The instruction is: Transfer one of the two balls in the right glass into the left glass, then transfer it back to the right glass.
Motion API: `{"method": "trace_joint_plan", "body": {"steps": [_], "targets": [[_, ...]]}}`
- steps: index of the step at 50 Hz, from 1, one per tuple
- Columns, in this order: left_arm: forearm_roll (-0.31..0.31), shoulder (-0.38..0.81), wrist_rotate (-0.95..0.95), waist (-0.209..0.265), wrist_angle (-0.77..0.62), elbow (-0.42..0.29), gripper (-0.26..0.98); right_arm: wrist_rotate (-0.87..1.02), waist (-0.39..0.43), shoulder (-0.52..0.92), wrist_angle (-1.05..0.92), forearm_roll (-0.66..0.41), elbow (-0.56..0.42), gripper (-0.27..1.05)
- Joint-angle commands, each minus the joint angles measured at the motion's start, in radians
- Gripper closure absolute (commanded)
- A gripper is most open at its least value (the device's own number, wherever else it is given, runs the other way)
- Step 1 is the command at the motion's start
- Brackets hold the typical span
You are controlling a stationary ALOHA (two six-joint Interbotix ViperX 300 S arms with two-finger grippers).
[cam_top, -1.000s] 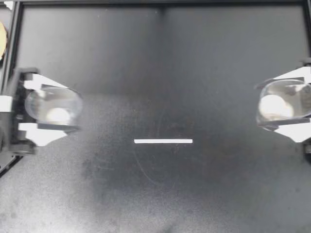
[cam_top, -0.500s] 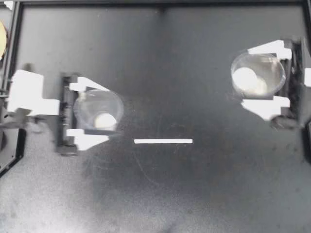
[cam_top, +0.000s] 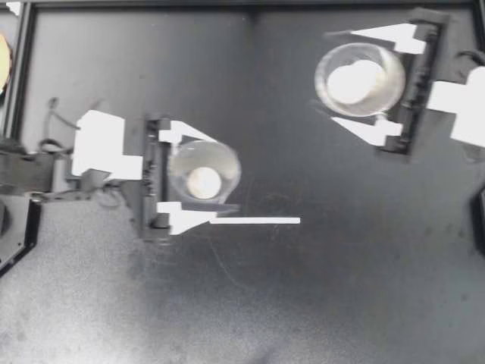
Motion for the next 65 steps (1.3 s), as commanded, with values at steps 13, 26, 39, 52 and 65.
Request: {"method": "trace_joint_plan", "body": {"steps": [13,26,39,52,65], "targets": [[0.006,0.101,0.008,0.002,-0.020,-0.135,-0.01,-0.190,-0.008,0.103,-0.106,-0.003,-0.109,0.05],[0.006,0.158,0.006,0.002,-0.015,-0.199,-0.01,-0.341,-0.008,0.150,-0.160,-0.015,-0.124,0.05],[0.006,0.172,0.006,0.000,-0.017,-0.235,-0.01,-0.451,-0.006,0.183,-0.198,-0.021,-0.124,0.05],[0.006,0.186,0.006,0.002,-0.020,-0.264,-0.01,-0.545,0.014,0.192,-0.250,-0.046,-0.126,0.05],[0.005,0.196,-0.003,0.002,-0.021,-0.279,-0.01,-0.646,0.031,0.193,-0.261,-0.046,-0.124,0.05]]}}
